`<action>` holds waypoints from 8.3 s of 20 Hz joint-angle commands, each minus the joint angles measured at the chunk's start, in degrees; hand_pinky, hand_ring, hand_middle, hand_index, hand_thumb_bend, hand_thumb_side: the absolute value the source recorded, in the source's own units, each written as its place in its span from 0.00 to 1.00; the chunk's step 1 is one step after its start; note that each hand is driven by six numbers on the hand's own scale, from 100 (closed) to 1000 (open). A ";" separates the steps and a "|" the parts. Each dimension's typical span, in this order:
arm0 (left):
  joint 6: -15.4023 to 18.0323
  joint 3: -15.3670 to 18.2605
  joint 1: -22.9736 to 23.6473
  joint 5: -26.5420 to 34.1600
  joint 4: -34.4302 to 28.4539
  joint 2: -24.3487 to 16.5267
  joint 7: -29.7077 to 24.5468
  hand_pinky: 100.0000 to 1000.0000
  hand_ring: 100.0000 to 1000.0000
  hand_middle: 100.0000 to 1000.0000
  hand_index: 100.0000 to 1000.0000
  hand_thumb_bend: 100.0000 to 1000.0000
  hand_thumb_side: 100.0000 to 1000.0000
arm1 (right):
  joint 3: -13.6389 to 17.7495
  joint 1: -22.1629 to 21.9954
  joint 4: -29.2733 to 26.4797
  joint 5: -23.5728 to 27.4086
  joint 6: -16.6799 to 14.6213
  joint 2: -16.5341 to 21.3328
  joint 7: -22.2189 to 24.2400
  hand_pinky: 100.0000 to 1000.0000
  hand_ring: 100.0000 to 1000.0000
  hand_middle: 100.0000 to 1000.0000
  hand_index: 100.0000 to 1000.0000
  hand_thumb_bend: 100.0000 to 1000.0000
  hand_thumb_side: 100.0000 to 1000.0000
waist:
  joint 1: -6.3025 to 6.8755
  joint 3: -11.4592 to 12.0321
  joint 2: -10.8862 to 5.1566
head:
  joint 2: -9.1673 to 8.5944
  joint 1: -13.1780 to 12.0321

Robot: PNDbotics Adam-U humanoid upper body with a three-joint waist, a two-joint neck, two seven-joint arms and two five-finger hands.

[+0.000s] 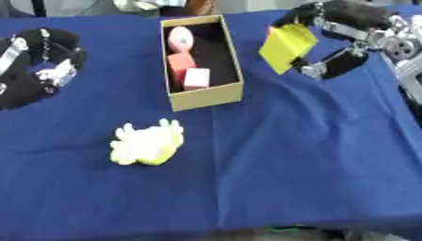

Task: Pick up objects on the table and place them in the box.

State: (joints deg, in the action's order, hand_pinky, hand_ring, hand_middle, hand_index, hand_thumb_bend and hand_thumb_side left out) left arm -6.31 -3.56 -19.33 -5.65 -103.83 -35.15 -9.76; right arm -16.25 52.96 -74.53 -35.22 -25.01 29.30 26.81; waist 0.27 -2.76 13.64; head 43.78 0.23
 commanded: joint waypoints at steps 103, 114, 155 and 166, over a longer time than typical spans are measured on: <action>0.19 0.55 -1.37 0.55 -1.02 0.69 -0.74 0.67 0.58 0.58 0.75 0.25 0.57 | 13.20 8.14 28.44 -17.44 6.00 -1.68 -4.33 0.96 1.00 1.00 1.00 0.00 0.41 | -1.28 4.74 -0.82 | -4.57 8.82; 0.33 0.39 -1.77 0.85 -2.03 1.18 -1.00 0.67 0.58 0.58 0.75 0.24 0.57 | 16.24 8.00 36.63 -18.16 9.74 -2.49 -10.28 0.95 0.98 1.00 1.00 0.00 0.51 | -0.54 7.67 0.02 | -5.54 11.95; 0.37 0.64 -1.83 1.08 -1.76 1.29 -1.00 0.67 0.57 0.58 0.75 0.24 0.57 | 14.00 8.49 30.98 -18.24 4.95 -4.95 -15.47 0.37 0.36 0.42 0.81 0.00 0.00 | -0.42 7.13 -0.16 | -5.79 13.42; 0.40 0.76 -1.62 1.07 -1.69 1.23 -0.93 0.67 0.57 0.58 0.75 0.24 0.57 | 12.62 8.59 29.65 -17.04 5.67 -4.87 -5.72 0.71 0.75 0.83 1.00 0.00 0.29 | -0.46 7.14 -0.42 | -5.74 13.77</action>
State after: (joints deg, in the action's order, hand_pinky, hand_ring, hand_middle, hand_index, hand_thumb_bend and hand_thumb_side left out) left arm -6.01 -3.60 -20.61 -4.78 -104.91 -32.68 -10.94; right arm -3.91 60.47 -44.78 -51.99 -19.67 22.97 19.48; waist -0.84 4.34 13.96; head 38.66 13.78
